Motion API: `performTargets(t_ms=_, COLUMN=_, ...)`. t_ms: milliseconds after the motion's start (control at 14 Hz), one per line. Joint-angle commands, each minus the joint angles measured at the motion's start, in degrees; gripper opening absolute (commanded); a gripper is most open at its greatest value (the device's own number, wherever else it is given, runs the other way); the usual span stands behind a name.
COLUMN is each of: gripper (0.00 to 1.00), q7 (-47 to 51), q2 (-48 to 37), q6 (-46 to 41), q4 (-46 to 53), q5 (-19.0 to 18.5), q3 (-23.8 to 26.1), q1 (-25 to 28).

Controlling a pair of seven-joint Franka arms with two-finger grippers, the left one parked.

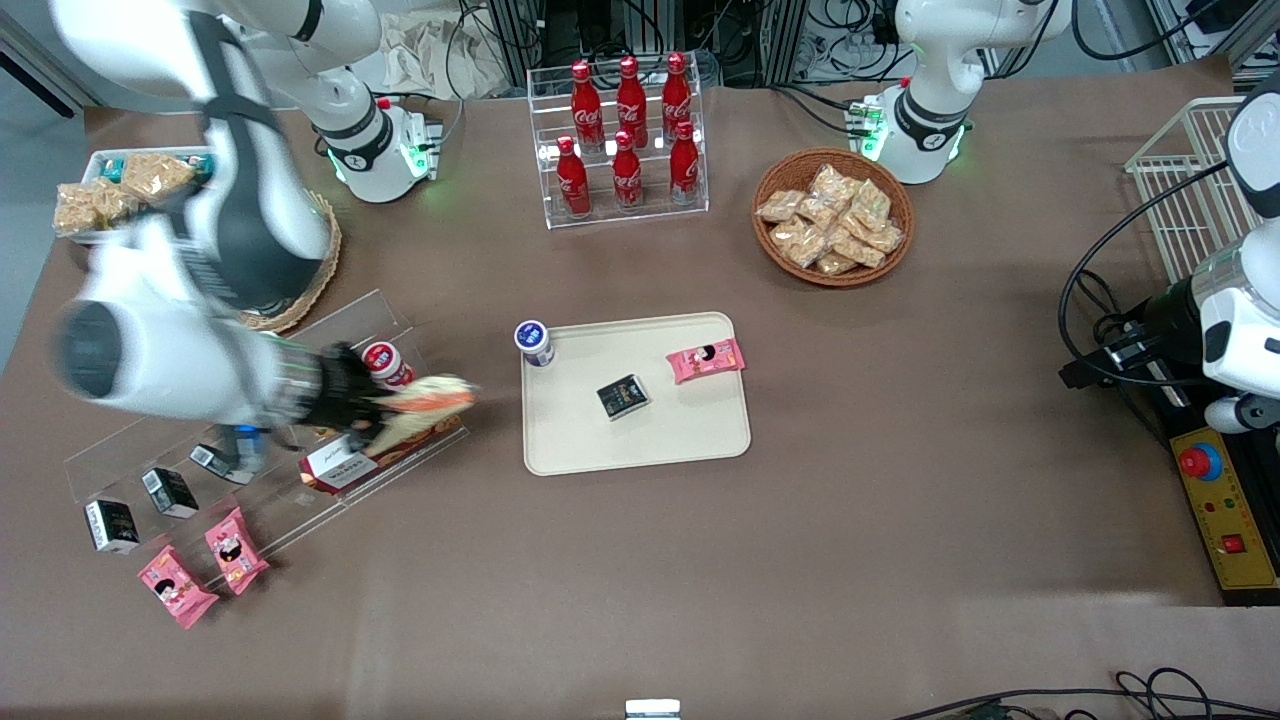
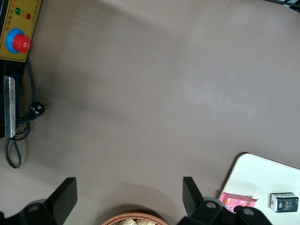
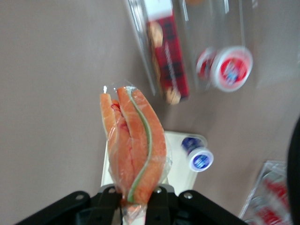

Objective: Place sandwich on tray
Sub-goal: 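Carry the sandwich over the white tray and lower it beside the black box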

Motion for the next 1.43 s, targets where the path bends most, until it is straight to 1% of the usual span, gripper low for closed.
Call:
performTargets(t_ms=0, gripper=0.00, q7=10.18, q2=6.55, q6=5.32, q4=2.00, q5=1.30, q3=-0.68, q1=5.22)
performTargets(t_ms=214, gripper=0.00, q7=16.08, q2=12.00, q6=13.40, q4=1.56, q5=1.56, q3=-0.68, q1=10.32)
performTargets(t_ms=357, gripper=0.00, q7=20.30, q2=14.47, q6=17.98, q4=1.56, q5=1.65, q3=-0.68, q1=12.17)
performTargets(t_ms=500, gripper=0.00, q7=23.82, q2=15.88, q6=21.24, q4=1.56, q5=2.17, q3=-0.68, q1=14.46)
performTargets(t_ms=786, gripper=0.00, q7=27.34, q2=18.17, q6=26.08, q4=1.56, q5=2.70, q3=-0.68, q1=17.80)
performTargets(t_ms=857, gripper=0.00, q7=28.74, q2=18.78, q6=26.70, q4=1.56, q5=2.44, q3=-0.77, q1=18.77)
performTargets(t_ms=1143, gripper=0.00, q7=28.67, q2=20.19, q6=28.81, q4=1.47, q5=1.91, q3=-0.77, q1=20.09)
performTargets(t_ms=1214, gripper=0.00, q7=28.50, q2=20.54, q6=29.77, q4=1.39, q5=1.39, q3=-0.94, q1=20.96)
performTargets(t_ms=1357, gripper=0.00, q7=28.58, q2=21.68, q6=31.01, q4=1.38, q5=-1.24, q3=-0.86, q1=21.32)
